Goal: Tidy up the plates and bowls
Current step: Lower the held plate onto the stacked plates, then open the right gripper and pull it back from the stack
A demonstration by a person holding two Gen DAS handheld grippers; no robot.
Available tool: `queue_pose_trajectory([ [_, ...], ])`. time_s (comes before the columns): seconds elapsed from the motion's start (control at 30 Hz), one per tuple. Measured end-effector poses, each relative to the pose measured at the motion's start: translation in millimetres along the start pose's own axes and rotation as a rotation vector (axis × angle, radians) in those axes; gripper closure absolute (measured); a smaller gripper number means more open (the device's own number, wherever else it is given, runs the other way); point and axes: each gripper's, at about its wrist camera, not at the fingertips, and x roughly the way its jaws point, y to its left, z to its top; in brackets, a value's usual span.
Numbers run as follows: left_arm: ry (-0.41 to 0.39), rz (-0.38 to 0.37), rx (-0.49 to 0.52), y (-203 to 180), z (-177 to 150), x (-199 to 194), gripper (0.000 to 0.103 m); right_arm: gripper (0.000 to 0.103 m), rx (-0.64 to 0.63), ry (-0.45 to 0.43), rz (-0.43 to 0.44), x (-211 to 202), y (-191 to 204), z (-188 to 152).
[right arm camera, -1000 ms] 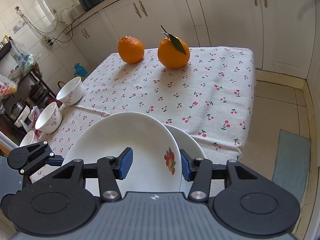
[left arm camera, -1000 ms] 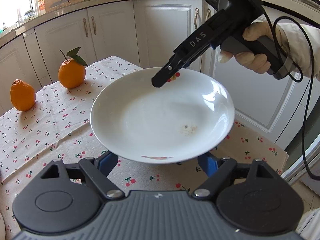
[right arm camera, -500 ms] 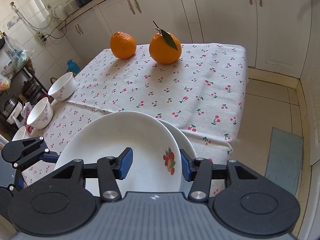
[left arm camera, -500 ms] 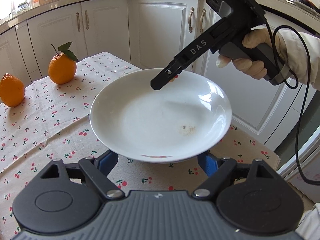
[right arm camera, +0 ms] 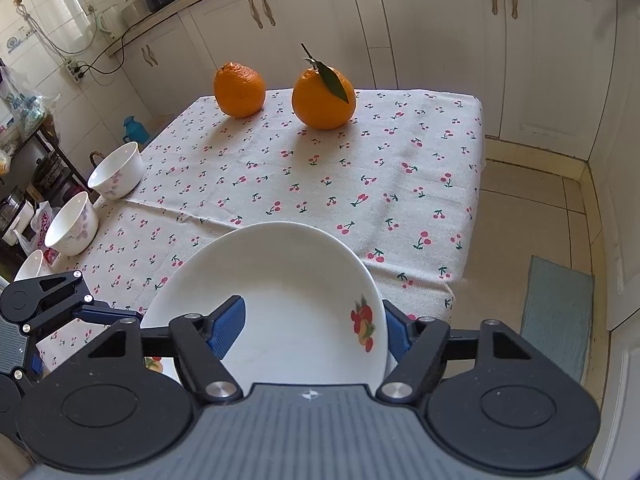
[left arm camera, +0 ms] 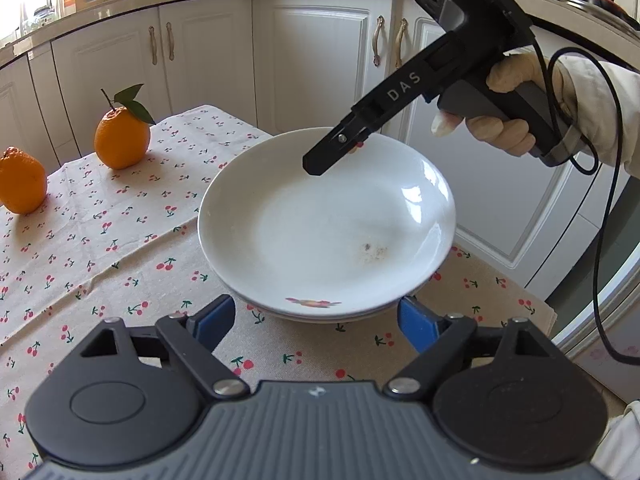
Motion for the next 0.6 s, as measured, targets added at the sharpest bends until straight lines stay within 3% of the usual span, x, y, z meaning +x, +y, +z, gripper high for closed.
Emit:
queue_pose_trajectory([
  [0.17,-0.02,0.005,-0.011,2.5,-0.3,-4.8,0.014,0.019,-0.011,0.0,-0.035,-3.4,1.4,-0.6],
  [0.23,-0.022,0.007,-0.009,2.4,-1.0,-6.3,0.014,0.018,-0.016,-0.016,0.006,-7.7,4.3,-0.2],
  [0.37,-0.036,0.01,-0.008,1.2,-3.1,-12.2,0.013,0.001,-0.092,-0.04,-0.046,-13.3,25.3,1.3],
  [0.6,-0.095,0.043,0.0,2.4,-9.9,-30.9,0.009,0.0,-0.223,-0.086,-0.133,-18.3,72.0,-10.0],
])
